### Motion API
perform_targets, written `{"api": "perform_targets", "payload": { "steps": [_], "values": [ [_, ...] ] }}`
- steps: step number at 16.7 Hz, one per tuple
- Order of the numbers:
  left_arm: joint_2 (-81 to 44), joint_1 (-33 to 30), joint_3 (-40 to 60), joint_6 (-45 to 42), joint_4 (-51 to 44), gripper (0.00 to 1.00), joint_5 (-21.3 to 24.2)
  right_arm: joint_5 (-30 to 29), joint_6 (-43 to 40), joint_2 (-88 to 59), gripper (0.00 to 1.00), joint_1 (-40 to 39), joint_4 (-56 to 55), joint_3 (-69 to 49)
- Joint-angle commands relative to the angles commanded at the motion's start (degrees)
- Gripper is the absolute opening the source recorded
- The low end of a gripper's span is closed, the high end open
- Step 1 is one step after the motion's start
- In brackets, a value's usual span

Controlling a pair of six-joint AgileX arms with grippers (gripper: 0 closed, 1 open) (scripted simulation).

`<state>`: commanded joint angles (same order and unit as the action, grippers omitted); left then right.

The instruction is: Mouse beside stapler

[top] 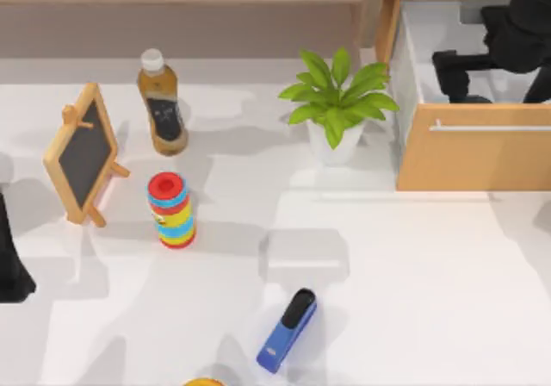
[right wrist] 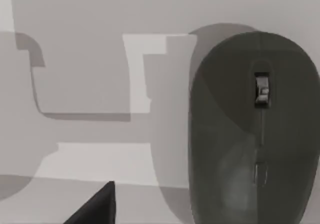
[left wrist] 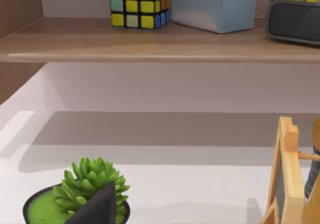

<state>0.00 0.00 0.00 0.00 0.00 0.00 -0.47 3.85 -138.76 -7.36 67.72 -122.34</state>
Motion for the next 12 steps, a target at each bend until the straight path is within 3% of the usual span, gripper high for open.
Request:
{"api": "perform_targets", "payload": {
  "steps": [12],
  "values": [
    [0.0,0.0,0.0,0.0,0.0,1.0,0.0,-0.07,0.03,-0.7,1.0,-0.17,-3.69,2.64]
  ]
}}
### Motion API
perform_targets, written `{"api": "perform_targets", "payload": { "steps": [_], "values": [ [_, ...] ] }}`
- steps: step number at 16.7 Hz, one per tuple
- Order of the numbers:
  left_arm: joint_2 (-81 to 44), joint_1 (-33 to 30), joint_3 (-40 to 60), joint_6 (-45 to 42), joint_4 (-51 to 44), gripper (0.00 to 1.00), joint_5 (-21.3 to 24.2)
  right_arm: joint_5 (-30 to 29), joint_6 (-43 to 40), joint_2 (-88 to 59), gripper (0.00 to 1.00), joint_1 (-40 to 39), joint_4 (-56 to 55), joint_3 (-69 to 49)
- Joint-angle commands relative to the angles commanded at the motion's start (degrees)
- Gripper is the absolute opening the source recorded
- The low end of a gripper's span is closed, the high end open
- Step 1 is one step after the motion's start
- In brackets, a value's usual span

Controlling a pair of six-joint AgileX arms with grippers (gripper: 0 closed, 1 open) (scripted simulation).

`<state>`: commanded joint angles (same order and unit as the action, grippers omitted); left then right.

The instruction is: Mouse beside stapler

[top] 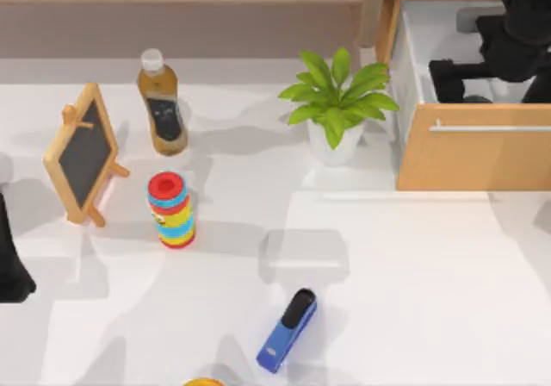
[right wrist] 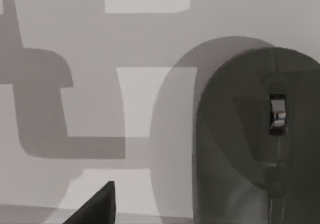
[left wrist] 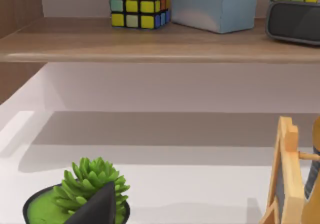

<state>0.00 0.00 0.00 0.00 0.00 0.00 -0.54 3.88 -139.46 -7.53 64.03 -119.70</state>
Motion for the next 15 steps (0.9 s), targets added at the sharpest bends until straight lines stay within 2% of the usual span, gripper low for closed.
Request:
{"api": "perform_targets", "payload": {
  "steps": [8,15],
  "values": [
    [0.0,0.0,0.0,0.0,0.0,1.0,0.0,0.03,0.03,-1.09,1.0,0.05,-1.41,0.63],
    [0.0,0.0,0.0,0.0,0.0,1.0,0.0,0.03,0.03,-1.09,0.47,0.05,-1.41,0.63]
  ]
}}
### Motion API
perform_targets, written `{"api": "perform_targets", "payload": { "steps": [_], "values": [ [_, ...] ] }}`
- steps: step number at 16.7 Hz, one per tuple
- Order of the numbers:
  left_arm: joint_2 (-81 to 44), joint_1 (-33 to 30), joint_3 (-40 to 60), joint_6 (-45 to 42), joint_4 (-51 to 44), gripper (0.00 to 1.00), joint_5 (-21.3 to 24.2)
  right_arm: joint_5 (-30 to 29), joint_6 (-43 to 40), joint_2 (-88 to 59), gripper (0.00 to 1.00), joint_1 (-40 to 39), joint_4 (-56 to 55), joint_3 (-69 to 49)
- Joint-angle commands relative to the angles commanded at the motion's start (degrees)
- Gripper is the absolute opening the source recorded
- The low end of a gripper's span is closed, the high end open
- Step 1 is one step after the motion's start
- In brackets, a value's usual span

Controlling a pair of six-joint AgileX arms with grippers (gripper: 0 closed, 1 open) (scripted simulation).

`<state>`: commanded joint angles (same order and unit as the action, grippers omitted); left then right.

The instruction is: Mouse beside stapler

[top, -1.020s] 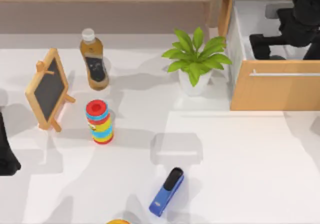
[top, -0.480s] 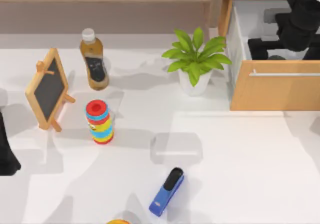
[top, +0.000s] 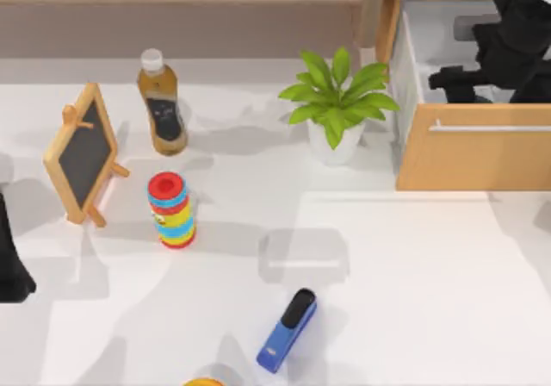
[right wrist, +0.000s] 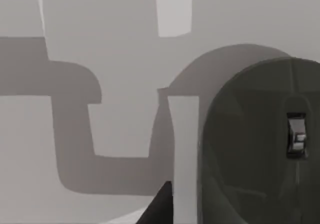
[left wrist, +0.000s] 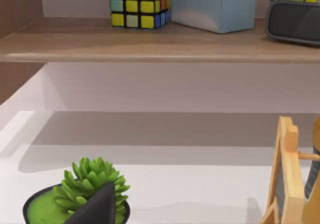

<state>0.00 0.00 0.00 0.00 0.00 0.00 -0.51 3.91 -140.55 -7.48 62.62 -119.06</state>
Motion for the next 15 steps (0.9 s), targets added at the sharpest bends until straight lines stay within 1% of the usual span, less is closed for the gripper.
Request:
{"api": "perform_targets", "payload": {
  "steps": [6,7,15],
  "values": [
    [0.0,0.0,0.0,0.0,0.0,1.0,0.0,0.0,0.0,0.0,0.02,0.0,0.0,0.0],
    [0.0,0.0,0.0,0.0,0.0,1.0,0.0,0.0,0.0,0.0,0.0,0.0,0.0,0.0],
    [0.0,0.0,0.0,0.0,0.0,1.0,0.0,0.01,0.08,0.08,0.0,0.05,0.01,-0.01]
  ]
}}
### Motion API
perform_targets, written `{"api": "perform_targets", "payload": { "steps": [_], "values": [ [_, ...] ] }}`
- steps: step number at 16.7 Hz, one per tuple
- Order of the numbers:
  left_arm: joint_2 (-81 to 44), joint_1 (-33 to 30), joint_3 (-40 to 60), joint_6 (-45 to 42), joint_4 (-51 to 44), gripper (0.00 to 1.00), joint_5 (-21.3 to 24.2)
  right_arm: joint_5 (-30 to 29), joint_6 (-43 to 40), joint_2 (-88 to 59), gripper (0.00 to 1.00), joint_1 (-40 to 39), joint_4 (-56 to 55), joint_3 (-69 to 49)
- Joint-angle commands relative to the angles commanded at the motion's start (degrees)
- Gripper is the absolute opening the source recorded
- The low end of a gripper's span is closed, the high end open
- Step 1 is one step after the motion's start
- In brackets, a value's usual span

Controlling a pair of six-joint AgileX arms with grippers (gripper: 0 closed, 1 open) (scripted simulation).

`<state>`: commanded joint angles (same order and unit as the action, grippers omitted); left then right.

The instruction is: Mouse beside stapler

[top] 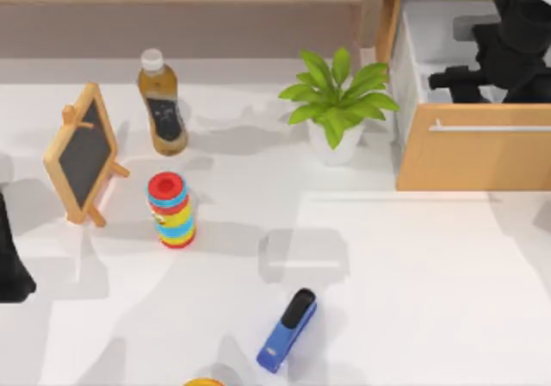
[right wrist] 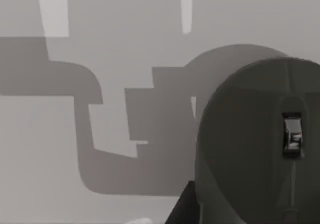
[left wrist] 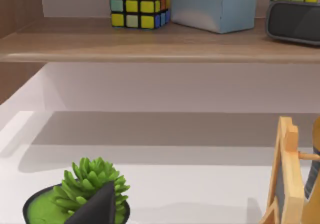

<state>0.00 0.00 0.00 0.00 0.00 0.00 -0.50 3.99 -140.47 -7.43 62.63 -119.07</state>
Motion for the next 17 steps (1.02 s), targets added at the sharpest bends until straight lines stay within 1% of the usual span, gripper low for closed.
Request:
{"api": "perform_targets", "payload": {
  "steps": [4,8,12,17],
  "values": [
    [0.0,0.0,0.0,0.0,0.0,1.0,0.0,-0.92,0.69,2.59,0.0,-0.44,0.77,0.08],
    [0.0,0.0,0.0,0.0,0.0,1.0,0.0,-3.65,3.91,10.02,0.0,-1.22,0.93,3.68],
    [0.0,0.0,0.0,0.0,0.0,1.0,0.0,-6.27,9.51,19.74,0.0,-3.48,-1.79,8.12],
    [0.0,0.0,0.0,0.0,0.0,1.0,0.0,-8.12,18.28,31.28,0.0,-9.23,-5.74,16.67]
  ]
}}
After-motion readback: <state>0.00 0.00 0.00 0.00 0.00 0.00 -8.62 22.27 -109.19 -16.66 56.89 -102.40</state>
